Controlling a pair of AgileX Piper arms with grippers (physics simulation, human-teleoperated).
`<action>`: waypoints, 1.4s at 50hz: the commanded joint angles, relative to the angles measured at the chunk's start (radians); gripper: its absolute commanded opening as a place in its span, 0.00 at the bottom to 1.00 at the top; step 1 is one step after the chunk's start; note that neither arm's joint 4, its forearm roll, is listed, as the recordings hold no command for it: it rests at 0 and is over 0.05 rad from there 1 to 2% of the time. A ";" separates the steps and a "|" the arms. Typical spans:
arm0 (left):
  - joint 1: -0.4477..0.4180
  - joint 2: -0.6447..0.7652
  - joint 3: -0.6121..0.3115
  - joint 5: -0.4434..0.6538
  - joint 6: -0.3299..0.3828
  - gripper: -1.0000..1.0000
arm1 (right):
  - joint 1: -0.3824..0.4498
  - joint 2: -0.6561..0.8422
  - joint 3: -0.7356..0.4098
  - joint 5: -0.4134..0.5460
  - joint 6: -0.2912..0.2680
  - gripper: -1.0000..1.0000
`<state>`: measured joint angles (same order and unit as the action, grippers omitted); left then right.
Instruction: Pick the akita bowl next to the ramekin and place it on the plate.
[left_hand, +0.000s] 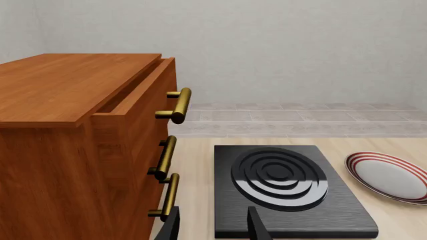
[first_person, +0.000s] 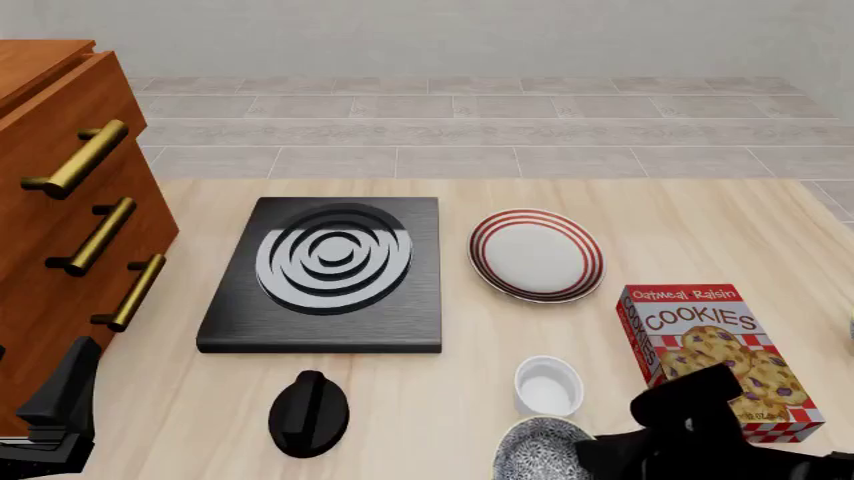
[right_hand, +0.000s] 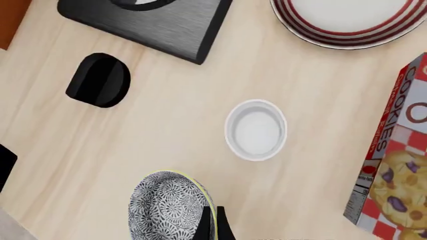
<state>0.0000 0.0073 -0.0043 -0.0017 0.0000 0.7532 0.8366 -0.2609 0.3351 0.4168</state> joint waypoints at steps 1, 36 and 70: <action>0.000 0.000 0.000 0.000 0.000 1.00 | -0.019 -0.027 -0.019 0.030 0.040 0.00; 0.000 0.000 0.000 0.000 0.000 1.00 | -0.083 -0.096 -0.087 0.094 0.146 0.00; 0.000 0.000 0.000 0.000 0.000 1.00 | -0.246 -0.018 -0.271 0.161 0.097 0.00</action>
<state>0.0000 0.0073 -0.0043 -0.0017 0.0000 0.5541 0.7871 -0.4696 0.4856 0.5283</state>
